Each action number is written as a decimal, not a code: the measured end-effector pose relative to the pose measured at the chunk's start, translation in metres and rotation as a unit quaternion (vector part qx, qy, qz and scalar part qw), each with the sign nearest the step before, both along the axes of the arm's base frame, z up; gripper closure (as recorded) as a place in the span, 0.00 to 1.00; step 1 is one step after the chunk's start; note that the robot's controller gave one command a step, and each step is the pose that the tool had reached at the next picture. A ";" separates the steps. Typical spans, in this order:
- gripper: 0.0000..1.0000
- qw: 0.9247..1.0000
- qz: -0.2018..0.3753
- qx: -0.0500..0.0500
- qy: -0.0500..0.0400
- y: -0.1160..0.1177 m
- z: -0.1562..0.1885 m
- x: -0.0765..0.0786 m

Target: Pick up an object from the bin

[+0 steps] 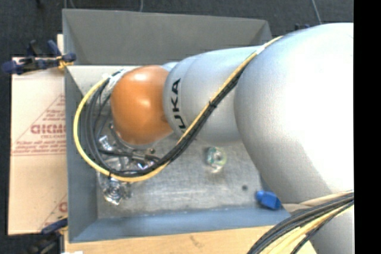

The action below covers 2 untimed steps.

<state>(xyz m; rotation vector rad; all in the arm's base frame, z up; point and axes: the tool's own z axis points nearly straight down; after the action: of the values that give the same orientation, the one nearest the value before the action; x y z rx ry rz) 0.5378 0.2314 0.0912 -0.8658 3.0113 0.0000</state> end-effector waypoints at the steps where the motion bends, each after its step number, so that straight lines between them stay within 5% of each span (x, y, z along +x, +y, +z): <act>1: 0.00 0.996 0.086 -0.001 0.001 -0.031 0.037 -0.010; 2: 0.00 0.990 0.143 0.006 -0.010 -0.052 -0.002 0.010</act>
Offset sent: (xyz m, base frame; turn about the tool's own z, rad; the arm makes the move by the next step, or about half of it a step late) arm -0.0125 -0.0299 0.0350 -0.1746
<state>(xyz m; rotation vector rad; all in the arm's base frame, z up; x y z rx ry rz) 0.5478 0.1796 0.0888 -1.2791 2.8353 0.0104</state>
